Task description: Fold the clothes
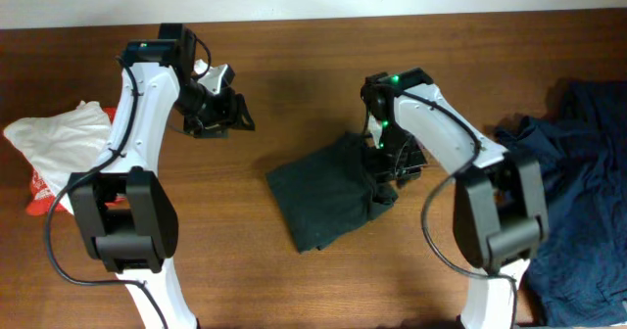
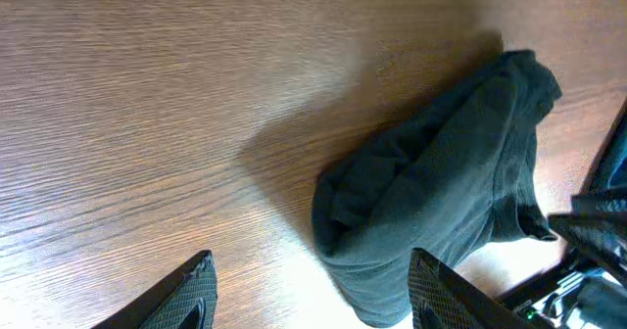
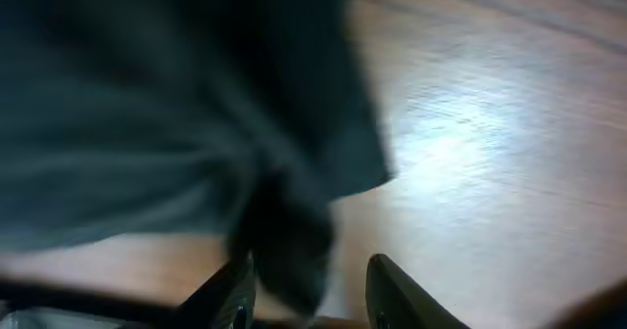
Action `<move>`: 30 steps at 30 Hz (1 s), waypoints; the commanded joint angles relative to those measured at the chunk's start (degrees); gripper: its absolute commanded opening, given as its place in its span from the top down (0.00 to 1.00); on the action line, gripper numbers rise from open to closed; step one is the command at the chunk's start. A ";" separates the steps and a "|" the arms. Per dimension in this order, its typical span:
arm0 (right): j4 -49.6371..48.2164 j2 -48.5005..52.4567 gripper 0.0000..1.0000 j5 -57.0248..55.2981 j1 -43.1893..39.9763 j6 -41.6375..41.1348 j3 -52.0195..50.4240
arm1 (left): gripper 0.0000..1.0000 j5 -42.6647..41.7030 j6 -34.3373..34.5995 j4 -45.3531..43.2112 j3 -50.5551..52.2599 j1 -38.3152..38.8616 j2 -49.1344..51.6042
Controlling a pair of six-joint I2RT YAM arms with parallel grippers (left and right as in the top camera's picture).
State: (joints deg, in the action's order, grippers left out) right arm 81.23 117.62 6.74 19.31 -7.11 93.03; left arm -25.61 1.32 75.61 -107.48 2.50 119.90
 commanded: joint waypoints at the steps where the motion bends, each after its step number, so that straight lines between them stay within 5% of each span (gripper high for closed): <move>1: 0.63 -3.37 0.59 7.02 0.28 2.38 -0.24 | 0.38 0.17 -3.69 0.04 0.28 4.70 1.86; 8: -0.61 -3.37 0.55 9.55 2.10 2.40 -5.31 | 0.39 4.70 -4.63 -6.27 11.76 11.41 2.58; 12: -11.91 -3.37 0.55 7.61 2.38 2.34 -13.16 | 0.39 7.87 -3.63 -12.72 20.24 12.24 2.62; 15: -23.30 -3.37 0.55 -7.02 0.35 -2.40 -16.46 | 0.40 9.16 -2.64 -12.41 24.09 12.24 2.62; 19: -35.10 -3.37 0.51 -10.45 -2.16 -2.34 -16.52 | 0.47 8.68 1.99 -8.81 25.24 12.26 2.56; 25: -31.52 -3.91 0.48 -10.45 -2.51 -0.22 -13.40 | 0.47 4.22 2.47 -10.47 21.94 11.96 -4.02; 27: -28.70 -5.14 0.48 -10.49 -2.51 -0.20 -10.29 | 0.39 4.37 2.40 -15.41 20.20 11.98 -5.97; 28: -27.04 -6.73 0.45 -10.49 -2.51 -0.22 -7.58 | 0.23 4.09 2.19 -20.44 19.87 11.98 -6.62; 30: -25.24 -9.22 0.42 -10.47 -2.51 -0.20 -3.93 | 0.13 -1.64 -3.23 -26.49 19.89 11.98 -6.34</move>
State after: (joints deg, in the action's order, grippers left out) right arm 54.92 114.24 -1.74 17.37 -7.38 83.02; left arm -21.08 3.53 54.33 -86.11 14.74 115.42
